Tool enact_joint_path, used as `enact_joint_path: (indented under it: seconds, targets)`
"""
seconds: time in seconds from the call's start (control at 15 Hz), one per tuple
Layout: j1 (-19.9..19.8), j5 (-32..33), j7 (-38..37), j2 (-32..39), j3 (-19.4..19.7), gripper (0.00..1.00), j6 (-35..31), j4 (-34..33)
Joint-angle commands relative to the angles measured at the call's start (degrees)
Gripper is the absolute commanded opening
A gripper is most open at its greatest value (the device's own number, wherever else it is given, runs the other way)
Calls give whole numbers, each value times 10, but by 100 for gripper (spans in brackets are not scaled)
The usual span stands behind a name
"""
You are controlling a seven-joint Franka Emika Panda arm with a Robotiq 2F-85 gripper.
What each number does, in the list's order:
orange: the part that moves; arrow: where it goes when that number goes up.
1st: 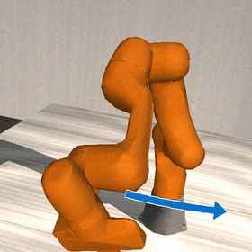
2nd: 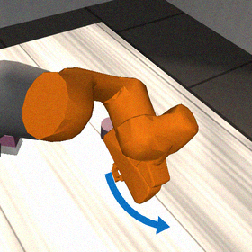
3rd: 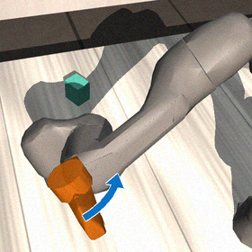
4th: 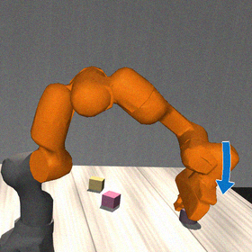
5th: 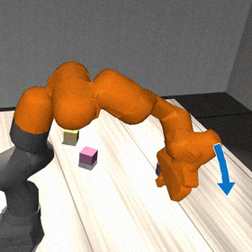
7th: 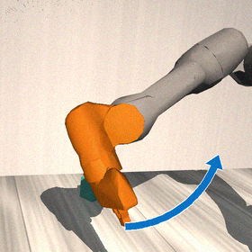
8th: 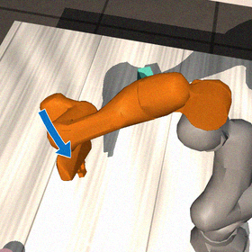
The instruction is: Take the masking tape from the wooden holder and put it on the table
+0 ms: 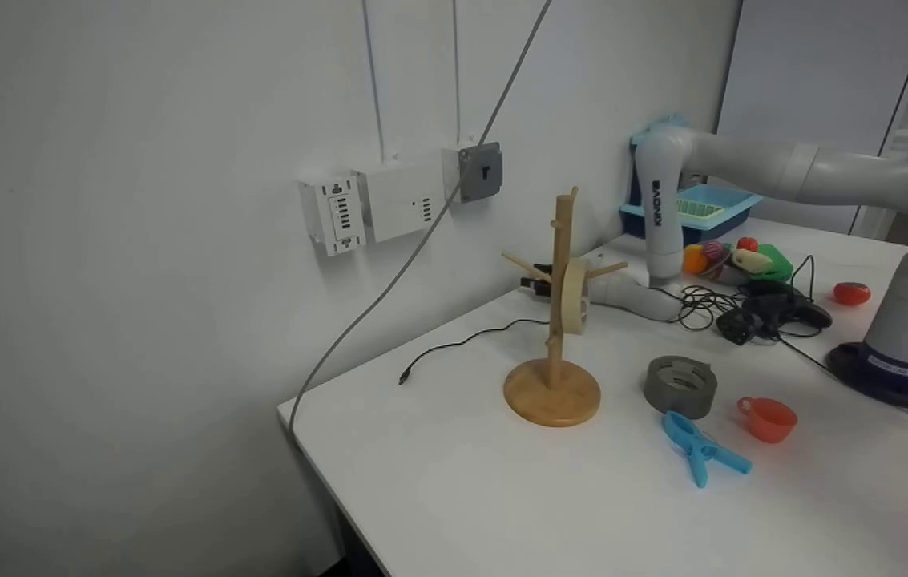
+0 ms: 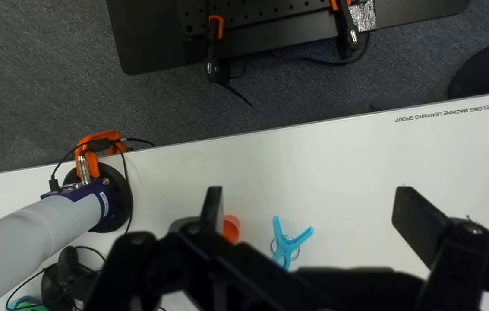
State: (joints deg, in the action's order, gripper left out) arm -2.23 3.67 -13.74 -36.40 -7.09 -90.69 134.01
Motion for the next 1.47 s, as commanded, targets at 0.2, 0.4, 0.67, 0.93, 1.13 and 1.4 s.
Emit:
enact_joint_path:
  seconds: [0.2, 0.4, 0.67, 0.93, 1.13, 1.4]
  targets:
    - [7, 3, -3, 1, 5, 100, 2, -1]
    - [7, 3, -2, 2, 5, 100, -1, -1]
    - [9, 1, -3, 14, 4, 100, -18, 1]
    - [9, -12, -11, 40, 7, 100, -63, -1]
    - [9, -23, -23, 69, 4, 100, -113, -7]
    - [14, -39, -34, 109, 2, 100, -166, -22]
